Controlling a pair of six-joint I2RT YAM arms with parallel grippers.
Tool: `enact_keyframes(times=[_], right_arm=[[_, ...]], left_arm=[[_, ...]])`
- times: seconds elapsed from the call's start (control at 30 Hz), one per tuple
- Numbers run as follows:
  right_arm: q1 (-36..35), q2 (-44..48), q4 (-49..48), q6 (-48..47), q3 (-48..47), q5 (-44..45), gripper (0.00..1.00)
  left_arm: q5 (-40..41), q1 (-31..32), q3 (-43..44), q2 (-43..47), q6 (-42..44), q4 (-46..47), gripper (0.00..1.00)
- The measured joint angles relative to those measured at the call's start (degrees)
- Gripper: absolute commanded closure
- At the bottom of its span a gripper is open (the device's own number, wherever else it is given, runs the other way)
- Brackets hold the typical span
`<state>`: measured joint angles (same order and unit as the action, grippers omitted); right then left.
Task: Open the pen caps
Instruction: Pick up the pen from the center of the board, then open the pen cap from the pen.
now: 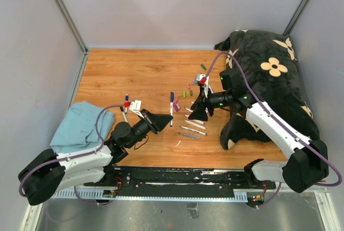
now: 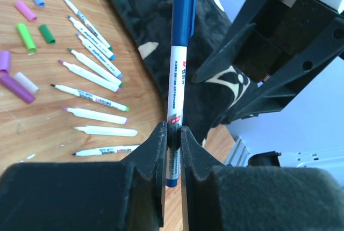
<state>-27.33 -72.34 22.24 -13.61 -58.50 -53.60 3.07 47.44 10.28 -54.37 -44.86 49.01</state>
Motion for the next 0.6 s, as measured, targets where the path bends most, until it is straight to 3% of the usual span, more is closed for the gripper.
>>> enact_keyframes(times=[0.3,0.6], right_arm=[[0.0,0.9,-14.4,11.6,7.3,-3.3,0.44],[0.2,1.8,-34.0,31.3,15.0,-4.6,0.46]], left_arm=[[7.6,6.7,0.0,-10.1,-1.5,13.8,1.0],[12.3,11.0,1.6,-17.6,-1.5,21.7,1.0]])
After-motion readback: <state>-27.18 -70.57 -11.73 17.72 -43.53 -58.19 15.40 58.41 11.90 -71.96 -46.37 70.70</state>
